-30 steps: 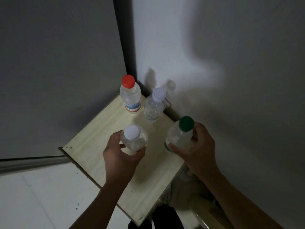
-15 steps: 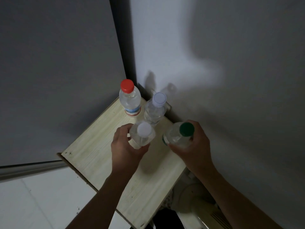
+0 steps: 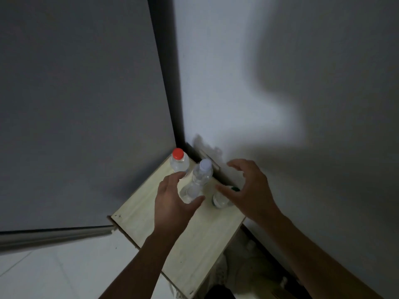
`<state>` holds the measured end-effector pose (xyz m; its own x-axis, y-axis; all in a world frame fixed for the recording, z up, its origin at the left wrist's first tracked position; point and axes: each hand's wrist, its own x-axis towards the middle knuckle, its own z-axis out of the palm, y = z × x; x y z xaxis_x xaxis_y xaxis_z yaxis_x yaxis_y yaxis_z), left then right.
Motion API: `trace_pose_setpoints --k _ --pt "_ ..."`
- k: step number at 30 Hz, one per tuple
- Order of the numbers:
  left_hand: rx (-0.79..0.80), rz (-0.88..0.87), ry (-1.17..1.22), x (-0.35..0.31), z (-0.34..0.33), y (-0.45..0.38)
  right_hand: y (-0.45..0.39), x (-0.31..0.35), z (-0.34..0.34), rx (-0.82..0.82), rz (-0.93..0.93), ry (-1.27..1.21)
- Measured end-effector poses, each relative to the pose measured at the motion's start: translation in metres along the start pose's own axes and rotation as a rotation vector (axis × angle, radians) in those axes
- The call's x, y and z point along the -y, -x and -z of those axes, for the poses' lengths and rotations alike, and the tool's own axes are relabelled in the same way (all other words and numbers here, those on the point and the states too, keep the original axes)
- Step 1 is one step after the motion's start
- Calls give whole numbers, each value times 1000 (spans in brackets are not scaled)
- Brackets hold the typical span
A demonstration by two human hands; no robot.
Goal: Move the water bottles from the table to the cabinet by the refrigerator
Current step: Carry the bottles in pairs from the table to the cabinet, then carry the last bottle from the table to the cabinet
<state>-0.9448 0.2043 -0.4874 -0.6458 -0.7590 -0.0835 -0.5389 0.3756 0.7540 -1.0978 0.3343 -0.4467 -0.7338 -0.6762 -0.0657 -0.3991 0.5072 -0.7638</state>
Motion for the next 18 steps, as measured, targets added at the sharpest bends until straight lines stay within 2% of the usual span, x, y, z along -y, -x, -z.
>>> trace_pose_setpoints --k 4,8,12,18 --pt "-23 -13 -36 -50 45 -7 -10 49 35 95 47 175" --pt "-58 -84 -73 -98 97 -12 -16 102 74 170 64 205" --pt "-94 -118 -76 -139 144 -19 -20 156 111 147 117 190" --pt "-50 -144 -181 -195 196 -20 -11 207 167 102 209 193"
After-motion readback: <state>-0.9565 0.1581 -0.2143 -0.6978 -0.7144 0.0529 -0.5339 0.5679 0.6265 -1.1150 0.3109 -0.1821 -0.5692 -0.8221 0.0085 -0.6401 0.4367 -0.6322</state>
